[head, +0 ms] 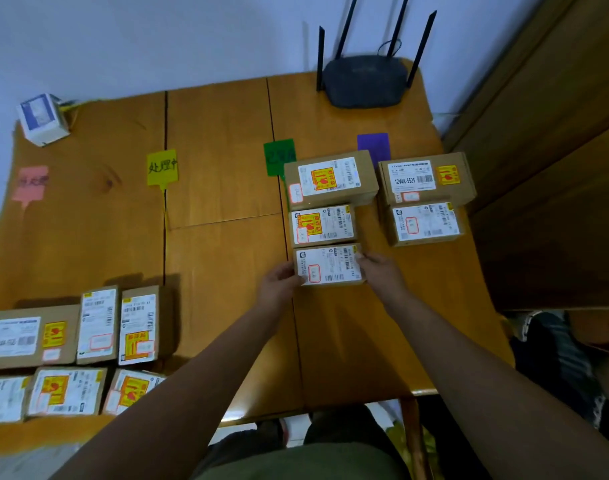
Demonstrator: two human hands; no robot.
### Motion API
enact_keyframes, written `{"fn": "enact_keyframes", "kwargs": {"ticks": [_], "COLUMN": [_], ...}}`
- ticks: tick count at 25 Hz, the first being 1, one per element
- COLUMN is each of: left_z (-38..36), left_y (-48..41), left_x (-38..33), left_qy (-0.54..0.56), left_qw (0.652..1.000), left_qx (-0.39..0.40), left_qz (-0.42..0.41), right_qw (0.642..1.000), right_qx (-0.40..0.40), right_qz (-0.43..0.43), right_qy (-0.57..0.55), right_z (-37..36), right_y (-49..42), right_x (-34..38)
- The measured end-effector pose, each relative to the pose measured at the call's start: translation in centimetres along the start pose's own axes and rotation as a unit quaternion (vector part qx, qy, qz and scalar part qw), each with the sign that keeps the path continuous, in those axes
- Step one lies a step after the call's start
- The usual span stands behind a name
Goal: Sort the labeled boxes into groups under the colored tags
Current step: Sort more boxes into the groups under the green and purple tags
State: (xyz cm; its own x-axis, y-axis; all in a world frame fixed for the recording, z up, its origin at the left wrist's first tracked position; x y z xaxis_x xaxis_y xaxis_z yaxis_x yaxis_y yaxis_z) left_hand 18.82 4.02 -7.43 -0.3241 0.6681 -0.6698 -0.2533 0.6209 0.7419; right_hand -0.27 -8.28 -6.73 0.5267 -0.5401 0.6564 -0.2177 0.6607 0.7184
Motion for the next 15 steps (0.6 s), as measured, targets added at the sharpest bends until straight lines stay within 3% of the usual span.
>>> {"fn": "enact_keyframes", "kwargs": {"ticks": [4,8,15], "left_z": [0.3,2.2,10.5], "left_y": [0.9,3.5,11.7], "left_x": [-0.2,-2.7,-8.2], "left_qy": [0.035,0.004,0.022], "left_qw": [0.999,0.996,0.982], "left_qx": [-0.008,-0.062,-0.080], "left_qz": [-0.004,-0.058,-0.171], "right_qw": [0.999,0.987,0.970], "right_qx": [-0.036,-0.086,0.097], "right_qz": [0.019,0.126,0.217], "right_qy": [0.002,0.040,0.057], "right_z": [0.3,-0.3,-11.0], "right_y": [1.0,3.9,9.3], "right_x": [1.1,4.6,13.0]}}
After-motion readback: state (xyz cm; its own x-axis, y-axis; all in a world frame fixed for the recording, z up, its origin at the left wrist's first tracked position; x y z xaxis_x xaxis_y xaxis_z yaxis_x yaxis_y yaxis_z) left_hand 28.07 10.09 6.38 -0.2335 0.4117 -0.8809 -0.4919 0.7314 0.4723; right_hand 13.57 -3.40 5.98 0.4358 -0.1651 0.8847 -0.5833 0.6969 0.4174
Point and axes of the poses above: each hand's wrist, its own y-axis away from the middle knuckle, its own z-axis out of the back of the hand, x = y × z, the point moved 4 cm from there along -y, towards the middle knuckle, and after that the axes turned 6 degrees about x, right-handed, at the moved point
